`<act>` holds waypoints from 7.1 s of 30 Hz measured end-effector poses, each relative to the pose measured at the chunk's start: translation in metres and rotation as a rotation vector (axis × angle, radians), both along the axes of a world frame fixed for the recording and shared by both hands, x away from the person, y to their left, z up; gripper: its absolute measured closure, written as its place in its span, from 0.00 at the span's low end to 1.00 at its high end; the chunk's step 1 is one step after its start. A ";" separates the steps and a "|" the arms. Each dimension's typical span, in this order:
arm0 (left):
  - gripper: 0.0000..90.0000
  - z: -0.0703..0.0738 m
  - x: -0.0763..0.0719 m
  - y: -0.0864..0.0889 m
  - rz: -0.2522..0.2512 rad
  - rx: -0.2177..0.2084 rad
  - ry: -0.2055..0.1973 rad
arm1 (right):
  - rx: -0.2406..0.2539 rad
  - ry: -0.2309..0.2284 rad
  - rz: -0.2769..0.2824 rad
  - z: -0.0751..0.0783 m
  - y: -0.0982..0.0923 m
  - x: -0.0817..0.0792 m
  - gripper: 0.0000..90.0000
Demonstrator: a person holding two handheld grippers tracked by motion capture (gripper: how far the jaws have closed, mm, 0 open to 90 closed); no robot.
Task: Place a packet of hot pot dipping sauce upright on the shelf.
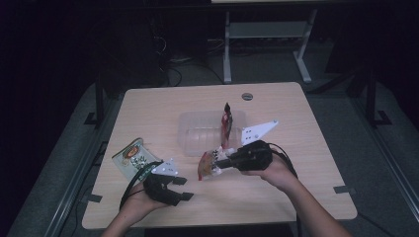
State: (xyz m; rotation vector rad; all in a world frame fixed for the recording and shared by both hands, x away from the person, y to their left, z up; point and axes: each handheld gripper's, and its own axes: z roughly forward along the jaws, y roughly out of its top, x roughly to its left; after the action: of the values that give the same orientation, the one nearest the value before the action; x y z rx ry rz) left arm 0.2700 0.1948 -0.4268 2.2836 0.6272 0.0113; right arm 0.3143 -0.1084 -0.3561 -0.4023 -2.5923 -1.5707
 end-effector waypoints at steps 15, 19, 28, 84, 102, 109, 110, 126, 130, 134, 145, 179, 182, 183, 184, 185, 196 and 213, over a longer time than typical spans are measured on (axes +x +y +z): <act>0.38 -0.005 0.003 0.000 -0.008 0.020 0.007 | 0.011 -0.046 -0.052 0.029 0.001 0.031 1.00; 0.37 -0.006 0.003 -0.001 -0.016 0.022 0.011 | -0.001 -0.047 -0.067 0.034 0.003 0.043 1.00; 0.37 -0.006 0.003 -0.001 -0.018 0.020 0.016 | -0.019 -0.043 -0.102 0.037 0.004 0.070 1.00; 0.37 -0.008 0.004 0.000 -0.025 0.021 0.029 | -0.219 -0.034 -0.158 0.010 0.056 0.112 0.98; 0.37 -0.007 0.004 0.000 -0.025 0.020 0.029 | -0.205 -0.034 -0.174 0.012 0.056 0.110 0.95; 0.37 -0.007 0.004 0.000 -0.025 0.020 0.028 | -0.193 -0.038 -0.180 0.013 0.053 0.111 0.92; 0.37 -0.007 0.004 0.000 -0.025 0.020 0.028 | -0.187 -0.032 -0.183 0.014 0.053 0.111 0.92; 0.37 -0.007 0.005 0.000 -0.022 0.019 0.027 | -0.157 -0.021 -0.219 0.017 0.039 0.103 0.71; 0.37 -0.007 0.005 0.001 -0.018 0.016 0.028 | -0.169 -0.033 -0.215 0.017 0.036 0.096 0.64; 0.37 -0.007 0.006 0.000 -0.020 0.018 0.022 | -0.176 -0.055 -0.205 0.015 0.031 0.084 0.59; 0.37 -0.007 0.005 -0.001 -0.016 0.015 0.027 | -0.176 -0.064 -0.227 -0.001 0.022 0.050 0.45; 1.00 0.030 0.086 0.107 0.436 0.102 -0.124 | -0.243 -0.033 -0.321 -0.090 -0.031 -0.037 0.18; 1.00 0.029 0.101 0.119 0.486 0.122 -0.143 | -0.238 -0.037 -0.324 -0.089 -0.031 -0.037 0.18; 1.00 0.027 0.107 0.123 0.498 0.141 -0.143 | -0.238 -0.038 -0.325 -0.089 -0.032 -0.036 0.18; 1.00 0.026 0.111 0.126 0.508 0.152 -0.142 | -0.238 -0.041 -0.324 -0.089 -0.032 -0.036 0.18; 1.00 0.023 0.116 0.129 0.520 0.163 -0.143 | -0.239 -0.036 -0.326 -0.089 -0.032 -0.036 0.18; 1.00 -0.008 0.152 0.161 0.651 0.218 -0.103 | -0.244 -0.017 -0.331 -0.092 -0.034 -0.034 0.19; 1.00 -0.026 0.161 0.165 0.641 0.245 -0.051 | -0.243 -0.010 -0.334 -0.093 -0.035 -0.032 0.19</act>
State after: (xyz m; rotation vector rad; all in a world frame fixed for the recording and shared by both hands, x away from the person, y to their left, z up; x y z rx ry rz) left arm 0.4307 0.3601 -0.4527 2.1994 1.3638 0.4744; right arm 0.2822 -0.1433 -0.4494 -0.8896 -2.8486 -1.3358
